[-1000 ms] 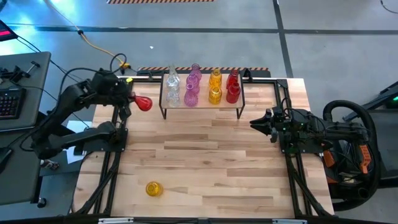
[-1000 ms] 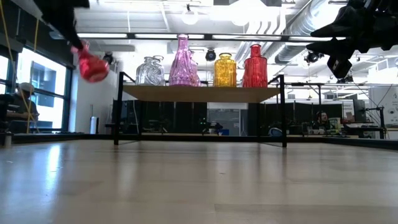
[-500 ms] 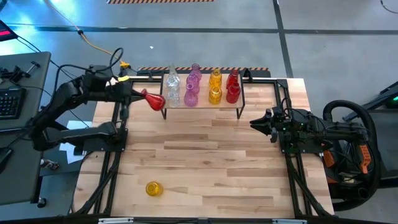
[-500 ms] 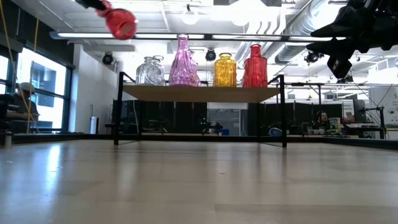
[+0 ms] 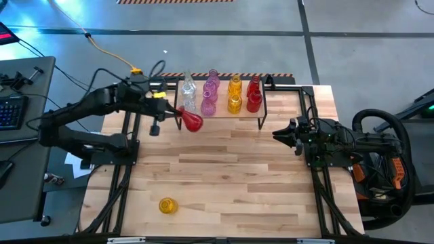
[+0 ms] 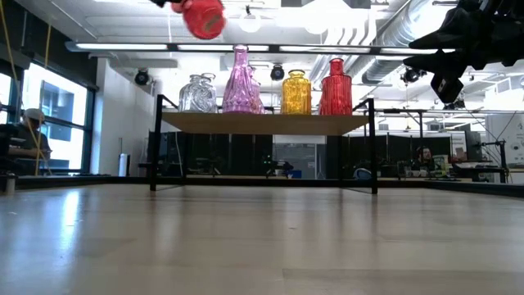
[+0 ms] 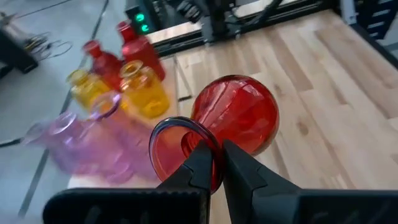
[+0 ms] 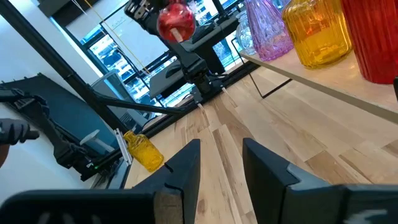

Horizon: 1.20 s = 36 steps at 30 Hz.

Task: Sort vases onto shelf
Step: Put the red vase on the shelf aligned with the other red vase

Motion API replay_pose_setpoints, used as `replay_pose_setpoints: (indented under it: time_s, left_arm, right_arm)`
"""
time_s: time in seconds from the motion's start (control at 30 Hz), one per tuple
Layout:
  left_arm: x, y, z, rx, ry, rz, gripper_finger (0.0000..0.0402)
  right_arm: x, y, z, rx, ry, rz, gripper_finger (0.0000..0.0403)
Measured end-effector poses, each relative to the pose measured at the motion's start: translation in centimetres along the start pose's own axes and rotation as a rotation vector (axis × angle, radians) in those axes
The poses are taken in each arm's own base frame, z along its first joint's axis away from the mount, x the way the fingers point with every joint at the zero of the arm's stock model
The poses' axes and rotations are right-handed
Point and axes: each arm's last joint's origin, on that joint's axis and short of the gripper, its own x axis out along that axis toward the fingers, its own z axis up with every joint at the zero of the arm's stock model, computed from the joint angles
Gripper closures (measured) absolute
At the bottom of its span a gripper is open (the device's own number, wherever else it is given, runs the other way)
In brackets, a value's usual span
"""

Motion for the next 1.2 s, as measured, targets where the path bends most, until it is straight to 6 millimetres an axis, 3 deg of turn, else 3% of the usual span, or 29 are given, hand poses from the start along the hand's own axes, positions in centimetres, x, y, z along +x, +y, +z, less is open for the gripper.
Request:
replay_pose_setpoints:
  time_s: [0.17, 0.53, 1.0, 1.2]
  left_arm:
    - [2.3, -0.5, 1.0, 0.023, -0.033, -0.045, 0.0388]
    - [6.2, -2.1, 2.4, 0.064, -0.061, -0.132, 0.0388]
    - [10.3, -4.2, 3.2, -0.026, -0.046, -0.163, 0.0387]
    - [11.9, -4.9, 3.5, -0.060, -0.039, -0.127, 0.0387]
  right_arm:
    - [0.0, 0.0, 0.0, 0.003, 0.000, 0.000, 0.0299]
    - [0.0, 0.0, 0.0, 0.216, 0.001, 0.000, 0.0299]
    - [0.0, 0.0, 0.0, 0.164, 0.000, -0.003, 0.0299]
    - [0.3, 0.0, -0.2, 0.131, 0.053, 0.031, 0.0273]
